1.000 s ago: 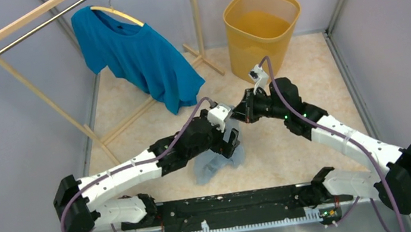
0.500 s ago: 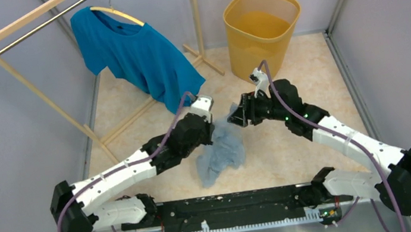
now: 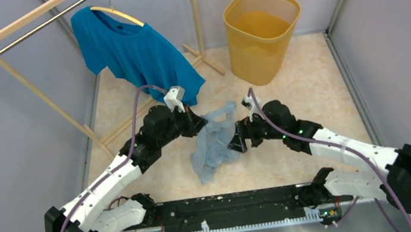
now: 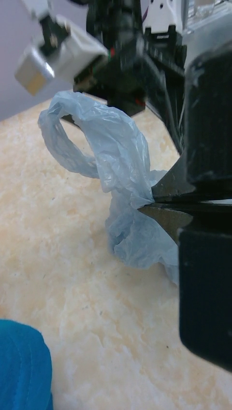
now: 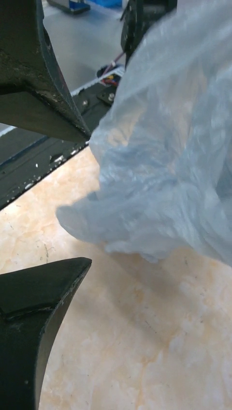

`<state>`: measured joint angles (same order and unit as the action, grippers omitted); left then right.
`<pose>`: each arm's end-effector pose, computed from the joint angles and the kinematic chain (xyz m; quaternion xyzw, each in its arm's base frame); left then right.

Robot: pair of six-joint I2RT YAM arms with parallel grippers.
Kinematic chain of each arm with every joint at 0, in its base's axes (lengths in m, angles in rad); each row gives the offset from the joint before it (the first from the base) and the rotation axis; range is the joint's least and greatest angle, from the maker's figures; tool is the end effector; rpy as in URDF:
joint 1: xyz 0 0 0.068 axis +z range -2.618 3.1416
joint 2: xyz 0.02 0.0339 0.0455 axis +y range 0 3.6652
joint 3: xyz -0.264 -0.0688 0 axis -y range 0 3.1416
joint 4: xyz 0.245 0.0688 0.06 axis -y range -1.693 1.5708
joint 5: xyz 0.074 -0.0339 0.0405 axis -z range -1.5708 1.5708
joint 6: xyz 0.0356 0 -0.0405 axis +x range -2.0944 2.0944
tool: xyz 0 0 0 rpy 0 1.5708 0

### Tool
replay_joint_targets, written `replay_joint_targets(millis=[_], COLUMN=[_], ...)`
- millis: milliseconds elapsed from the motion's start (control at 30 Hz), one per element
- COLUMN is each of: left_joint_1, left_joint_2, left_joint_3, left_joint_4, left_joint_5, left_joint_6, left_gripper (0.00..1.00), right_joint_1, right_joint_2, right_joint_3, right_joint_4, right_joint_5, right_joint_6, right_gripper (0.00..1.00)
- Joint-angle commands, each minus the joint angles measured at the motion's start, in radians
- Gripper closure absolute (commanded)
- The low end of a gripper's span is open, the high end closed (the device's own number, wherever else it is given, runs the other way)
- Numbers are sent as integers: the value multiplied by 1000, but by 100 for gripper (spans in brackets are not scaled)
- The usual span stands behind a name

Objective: Put the trash bags into the trash bin

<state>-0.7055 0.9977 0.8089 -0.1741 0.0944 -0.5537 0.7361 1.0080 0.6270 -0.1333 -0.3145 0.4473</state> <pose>0.1737 -0.1524 0.3094 0.0891 0.8178 -0.3654 0.4356 0.1577 0.1577 0.2483 -0.2009 0.8328 0.3899 0.3377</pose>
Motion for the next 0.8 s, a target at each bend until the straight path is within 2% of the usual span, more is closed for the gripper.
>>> replay_joint_targets(millis=[0,67,200,267,367,467,567,667,700,767], left_joint_1=[24,36,56,67,96,161,252,324,332,334], left_joint_2=[-51,-62,-81,-85,-103,-125,-102,-62,-52,-39], left_joint_3=[-6,-6,1,21,82,106,97,41,15,-12], left_joint_4=[82,74,61,40,-38,-45,8,148,226,323], left_joint_5=[116,123,125,103,32,51,231,461,529,632], left_joint_6=[-60,-69,-89,-80,-54,-44,-90,-184,-206,-208], left_gripper=[100,100,100,100,100,100,100,100,100,100], right_joint_1=[30,30,31,30,0,-158,-228,-229,-229,-229], right_joint_2=[83,109,157,155,115,69,117,240,273,317], right_joint_3=[23,27,26,-7,-90,-236,-285,-199,-154,-68], right_joint_4=[98,120,203,240,279,419,587,573,516,391], right_joint_5=[150,186,93,86,112,27,-105,-179,-177,-161], right_joint_6=[-11,-7,13,36,61,144,178,122,99,44], right_gripper=[14,19,58,73,85,98,100,98,94,76])
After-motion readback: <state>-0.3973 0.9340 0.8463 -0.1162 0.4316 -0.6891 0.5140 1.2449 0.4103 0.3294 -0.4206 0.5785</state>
